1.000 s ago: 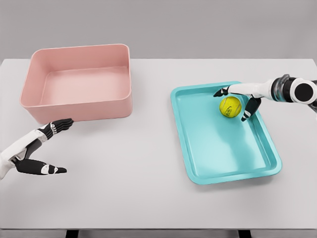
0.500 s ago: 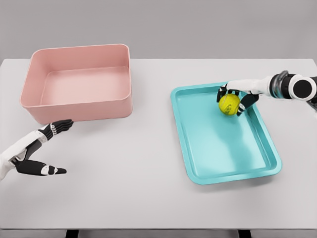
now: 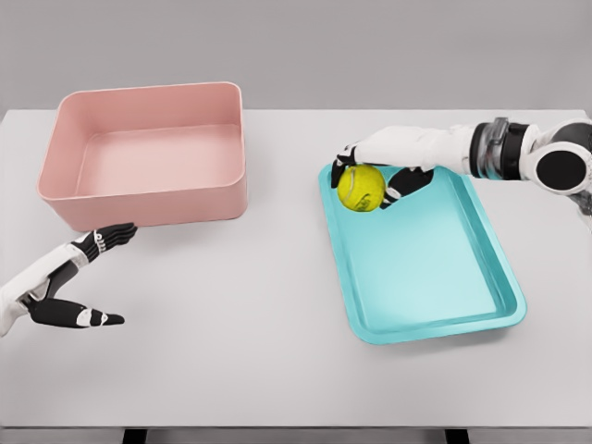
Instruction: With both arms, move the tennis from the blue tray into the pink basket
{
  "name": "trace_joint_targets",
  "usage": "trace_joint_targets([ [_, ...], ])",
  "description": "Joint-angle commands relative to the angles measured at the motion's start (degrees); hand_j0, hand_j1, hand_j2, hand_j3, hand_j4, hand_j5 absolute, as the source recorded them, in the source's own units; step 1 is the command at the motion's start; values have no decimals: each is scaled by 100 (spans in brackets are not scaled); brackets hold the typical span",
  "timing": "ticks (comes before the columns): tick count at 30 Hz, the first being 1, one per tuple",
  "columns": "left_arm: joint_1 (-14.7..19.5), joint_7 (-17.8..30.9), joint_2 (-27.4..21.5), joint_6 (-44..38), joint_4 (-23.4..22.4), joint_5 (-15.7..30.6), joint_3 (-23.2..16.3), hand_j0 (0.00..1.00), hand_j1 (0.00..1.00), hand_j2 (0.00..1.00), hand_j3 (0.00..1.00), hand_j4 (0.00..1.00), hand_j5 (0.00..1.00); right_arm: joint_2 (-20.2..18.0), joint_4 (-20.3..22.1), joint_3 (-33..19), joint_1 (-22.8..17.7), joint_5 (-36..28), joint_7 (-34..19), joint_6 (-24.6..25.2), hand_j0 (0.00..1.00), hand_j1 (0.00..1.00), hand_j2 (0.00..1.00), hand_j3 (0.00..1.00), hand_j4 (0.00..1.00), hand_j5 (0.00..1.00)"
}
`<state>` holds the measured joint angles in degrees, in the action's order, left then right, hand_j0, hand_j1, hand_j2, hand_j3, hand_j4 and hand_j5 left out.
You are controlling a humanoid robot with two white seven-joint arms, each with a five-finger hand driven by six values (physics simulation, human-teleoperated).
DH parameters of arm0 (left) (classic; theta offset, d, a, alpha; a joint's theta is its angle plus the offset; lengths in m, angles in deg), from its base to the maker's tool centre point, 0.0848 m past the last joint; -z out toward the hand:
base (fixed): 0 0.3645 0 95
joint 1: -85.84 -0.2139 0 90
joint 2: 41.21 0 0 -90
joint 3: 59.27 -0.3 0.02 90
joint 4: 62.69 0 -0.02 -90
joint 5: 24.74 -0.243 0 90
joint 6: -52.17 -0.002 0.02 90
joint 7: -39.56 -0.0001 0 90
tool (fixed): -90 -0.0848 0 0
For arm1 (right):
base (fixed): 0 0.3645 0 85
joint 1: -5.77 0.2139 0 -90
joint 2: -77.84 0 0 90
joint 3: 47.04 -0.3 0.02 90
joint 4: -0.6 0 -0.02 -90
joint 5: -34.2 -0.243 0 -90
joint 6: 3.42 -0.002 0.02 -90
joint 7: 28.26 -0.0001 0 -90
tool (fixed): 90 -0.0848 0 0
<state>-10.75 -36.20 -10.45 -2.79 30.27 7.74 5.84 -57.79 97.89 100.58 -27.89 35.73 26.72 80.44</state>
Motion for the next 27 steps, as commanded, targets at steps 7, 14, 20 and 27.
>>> trace_joint_targets([
  [7,-9,-1,-9,-4,3,30,2,100,100,100,100,100,100,264,317,320,0,-12,2,-889,54,54,54,54,54,54],
  [14,-9,-1,-9,-4,3,30,2,100,100,100,100,100,100,888,255,373,0,-3,2,-810,54,54,54,54,54,54],
  [20,-9,-1,-9,-4,3,30,2,100,100,100,100,100,100,1346,220,724,-26,59,2,-827,55,55,55,55,55,55],
  [27,-9,-1,-9,-4,3,12,-7,100,100,100,100,100,100,1398,264,900,-26,208,2,-907,100,100,100,100,100,100],
])
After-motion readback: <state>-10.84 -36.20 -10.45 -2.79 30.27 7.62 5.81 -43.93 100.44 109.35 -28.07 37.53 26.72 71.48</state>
